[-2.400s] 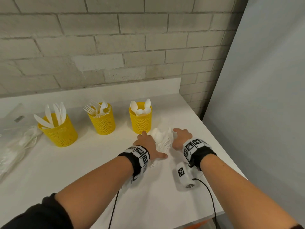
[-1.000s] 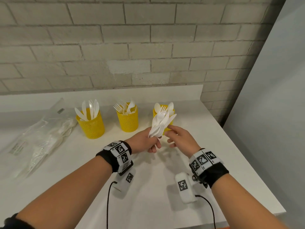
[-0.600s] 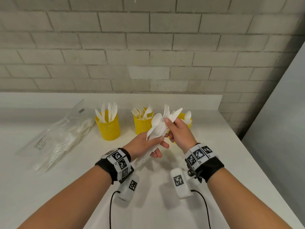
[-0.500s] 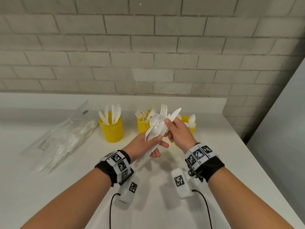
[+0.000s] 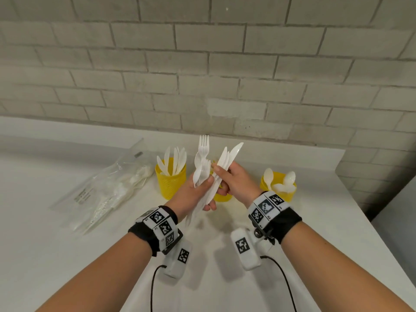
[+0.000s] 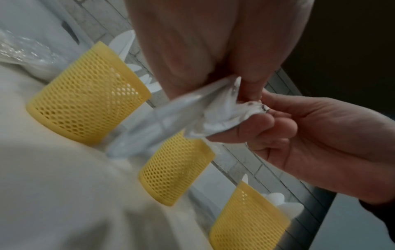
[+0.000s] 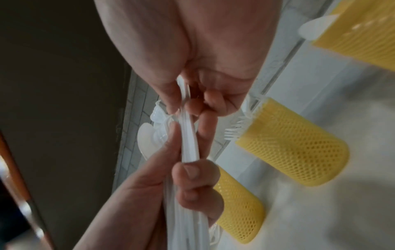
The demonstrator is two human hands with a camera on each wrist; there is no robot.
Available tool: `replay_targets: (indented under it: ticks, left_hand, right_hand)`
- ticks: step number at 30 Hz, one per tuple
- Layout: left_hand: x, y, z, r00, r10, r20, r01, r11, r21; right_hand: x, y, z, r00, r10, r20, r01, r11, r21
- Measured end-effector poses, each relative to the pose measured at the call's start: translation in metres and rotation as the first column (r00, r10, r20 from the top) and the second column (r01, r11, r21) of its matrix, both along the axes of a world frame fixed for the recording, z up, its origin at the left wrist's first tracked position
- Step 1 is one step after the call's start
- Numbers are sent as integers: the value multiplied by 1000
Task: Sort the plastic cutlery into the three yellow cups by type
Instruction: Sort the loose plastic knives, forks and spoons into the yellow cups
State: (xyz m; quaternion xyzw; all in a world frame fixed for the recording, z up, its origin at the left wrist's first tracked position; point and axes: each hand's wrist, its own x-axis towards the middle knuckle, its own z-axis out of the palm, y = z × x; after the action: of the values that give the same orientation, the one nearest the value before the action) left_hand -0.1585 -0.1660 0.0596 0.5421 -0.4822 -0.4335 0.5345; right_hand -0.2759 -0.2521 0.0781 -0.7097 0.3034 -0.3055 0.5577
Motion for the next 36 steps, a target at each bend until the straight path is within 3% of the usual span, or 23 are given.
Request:
replay_targets:
  ticks: [3, 6, 10, 15, 22, 24, 27, 31, 36]
  left_hand:
    - [17, 4, 3, 997, 38, -64, -37, 999, 14]
    - [37, 4, 7, 988, 149, -50, -148, 989, 17]
    - [67, 1, 11, 909, 416, 7, -416, 909, 22]
    - [93, 5, 7, 809, 563, 166, -561, 825, -67]
    - [88, 8, -4, 877, 479, 36, -477, 877, -50]
    - [85, 7, -5, 879, 477, 15, -476, 878, -52]
    - [82, 5, -6, 865, 501, 29, -499, 865, -60]
    - [76, -1, -8, 861, 499, 100, -493, 866, -80]
    - [56, -9, -6, 904, 401, 150, -387, 915, -112]
  right_hand:
    - [18, -6, 10, 985, 73, -155, -88, 992, -90]
    - [35, -13, 31, 979, 62, -195, -95, 982, -164]
    - [64, -31, 57, 988, -31, -150, -9, 967, -255]
    - [106, -40, 60, 994, -89, -61, 66, 948, -311]
    - [134, -37, 14, 949, -42, -314, -30, 975, -221]
    - [128, -33, 10, 947, -18, -322, -54, 975, -214]
    - [115, -31, 15, 969, -82, -233, 24, 970, -242]
    - [103, -21, 31, 996, -75, 41, 81, 983, -167]
    - [91, -17, 32, 997, -29, 68, 41, 981, -187]
